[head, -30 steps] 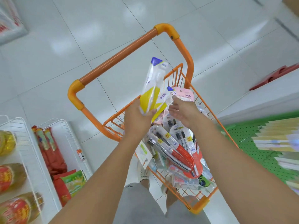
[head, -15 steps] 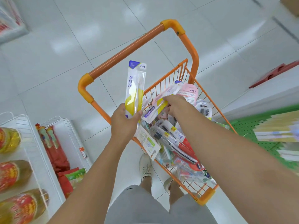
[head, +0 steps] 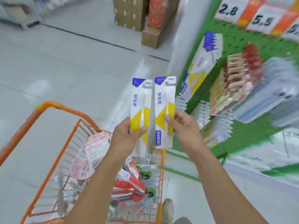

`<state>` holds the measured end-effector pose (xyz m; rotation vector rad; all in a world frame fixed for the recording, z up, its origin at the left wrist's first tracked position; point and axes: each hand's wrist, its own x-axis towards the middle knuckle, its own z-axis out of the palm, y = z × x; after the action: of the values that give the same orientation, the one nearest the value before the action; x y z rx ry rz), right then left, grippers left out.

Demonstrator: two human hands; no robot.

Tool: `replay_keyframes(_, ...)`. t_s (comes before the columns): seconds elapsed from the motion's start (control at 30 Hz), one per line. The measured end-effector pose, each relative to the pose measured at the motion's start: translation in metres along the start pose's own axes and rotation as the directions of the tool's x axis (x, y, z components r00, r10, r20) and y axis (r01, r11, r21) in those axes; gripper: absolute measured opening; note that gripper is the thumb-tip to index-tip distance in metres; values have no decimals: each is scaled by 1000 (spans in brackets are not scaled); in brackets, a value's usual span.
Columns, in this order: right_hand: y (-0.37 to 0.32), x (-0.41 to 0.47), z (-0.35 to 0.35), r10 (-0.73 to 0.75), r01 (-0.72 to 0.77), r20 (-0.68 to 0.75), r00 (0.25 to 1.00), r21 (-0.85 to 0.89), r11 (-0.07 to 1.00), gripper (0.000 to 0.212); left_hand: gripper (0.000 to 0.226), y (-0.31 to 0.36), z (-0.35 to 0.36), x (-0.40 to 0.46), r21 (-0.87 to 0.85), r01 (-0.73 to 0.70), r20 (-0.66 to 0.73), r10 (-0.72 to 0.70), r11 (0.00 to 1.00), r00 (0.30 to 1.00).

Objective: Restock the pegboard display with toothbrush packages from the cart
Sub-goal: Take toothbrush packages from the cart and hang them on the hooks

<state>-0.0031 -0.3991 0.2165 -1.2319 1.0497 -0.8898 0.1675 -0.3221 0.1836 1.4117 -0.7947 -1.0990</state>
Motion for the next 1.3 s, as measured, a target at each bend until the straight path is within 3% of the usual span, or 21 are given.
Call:
replay_keyframes(0.1,-25,1,-44,-143,149,-112,983,45,988,9,23,32,54,16,-30,-51,102,54,998,993)
replay_keyframes(0.23,-42,8,-90,-276,283,-165,947,20,959,8,21,64,116,27,-83,-90,98,98,992,990)
replay_keyframes(0.37,-40,22,-115,-296,299,-87,951,25,954,11,32,74,152,30,-126,-91,7,93,988,996)
replay_keyframes(0.5,-33,34,-120,-267,267,-38,963,3,964,10,27,71,158,32,-127,-69,-78,60,989,995)
replay_keyframes(0.77,-31,50,-111,-260,257,-70,963,-54,965,5,23,76,146,30,-83,-28,-120,18,996,993)
replay_keyframes(0.9,-27,57,-105,-196,191,-137,971,-50,980,16,24,79,142,33,-75,-52,-95,45,996,994)
replay_keyframes(1.07,-38,78,-86,-48,35,-285,957,-51,998,57,23,81,142,36,-63,-50,-67,46,997,997)
replay_keyframes(1.13,-45,79,-78,72,-79,-306,949,-11,997,52,23,80,144,37,-44,-50,-56,48,998,997)
replay_keyframes(1.2,-51,71,-73,232,-217,-234,944,87,972,31,23,78,145,38,-38,-48,-48,46,998,998)
replay_keyframes(1.3,-35,53,-76,435,-424,-140,889,102,900,76,21,72,147,36,8,-59,-16,59,998,998)
